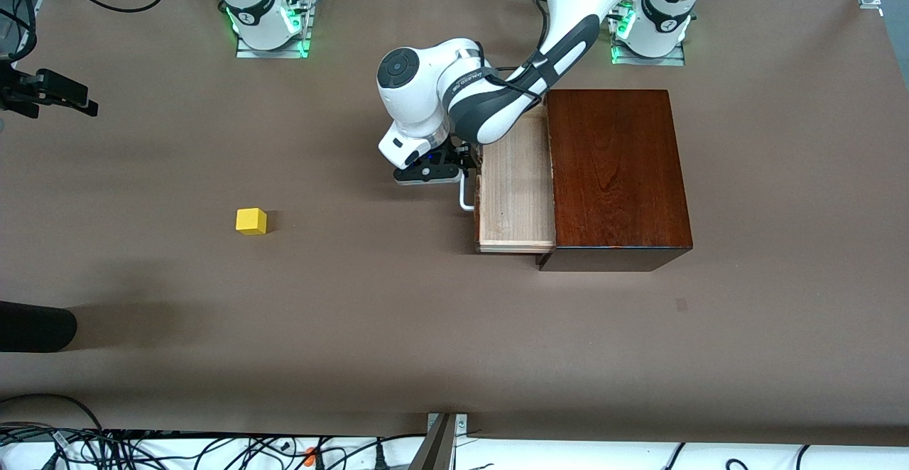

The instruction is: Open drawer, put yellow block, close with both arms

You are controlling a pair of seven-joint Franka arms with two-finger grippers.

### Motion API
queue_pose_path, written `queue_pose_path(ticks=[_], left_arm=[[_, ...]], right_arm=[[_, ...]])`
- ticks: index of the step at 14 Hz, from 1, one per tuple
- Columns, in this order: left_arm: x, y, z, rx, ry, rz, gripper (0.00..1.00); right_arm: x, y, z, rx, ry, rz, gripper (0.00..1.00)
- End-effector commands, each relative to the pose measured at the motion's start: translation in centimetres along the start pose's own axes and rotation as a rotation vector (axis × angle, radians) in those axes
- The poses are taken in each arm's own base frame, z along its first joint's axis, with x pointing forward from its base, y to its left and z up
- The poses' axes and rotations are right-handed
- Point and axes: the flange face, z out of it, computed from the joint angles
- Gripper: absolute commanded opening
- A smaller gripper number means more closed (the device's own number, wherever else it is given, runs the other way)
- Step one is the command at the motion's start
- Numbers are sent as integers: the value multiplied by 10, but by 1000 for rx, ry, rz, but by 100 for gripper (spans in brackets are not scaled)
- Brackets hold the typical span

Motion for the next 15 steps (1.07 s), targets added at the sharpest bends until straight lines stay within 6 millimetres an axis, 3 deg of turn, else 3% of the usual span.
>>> queue_pose_path(ticks=[1, 2, 7, 9, 12, 15], left_arm=[[-7, 22, -25, -77, 4, -22, 100], [-2, 14, -27, -70, 4, -25, 100], [-8, 11, -13, -31, -18, -12, 100], [-7, 8, -19, -24, -18, -14, 100], [5, -19, -74, -55, -42, -41, 100], [38, -85, -127, -70, -93, -73, 100]], right_arm=[[-2, -2, -1, 9, -2, 4, 100], [-2, -2, -1, 9, -2, 4, 100], [3, -1, 3, 6, 0, 5, 100], [11, -2, 10, 5, 2, 2, 100], [34, -22, 40, -6, -49, -39, 100], [66, -24, 80, -6, -62, -43, 100]])
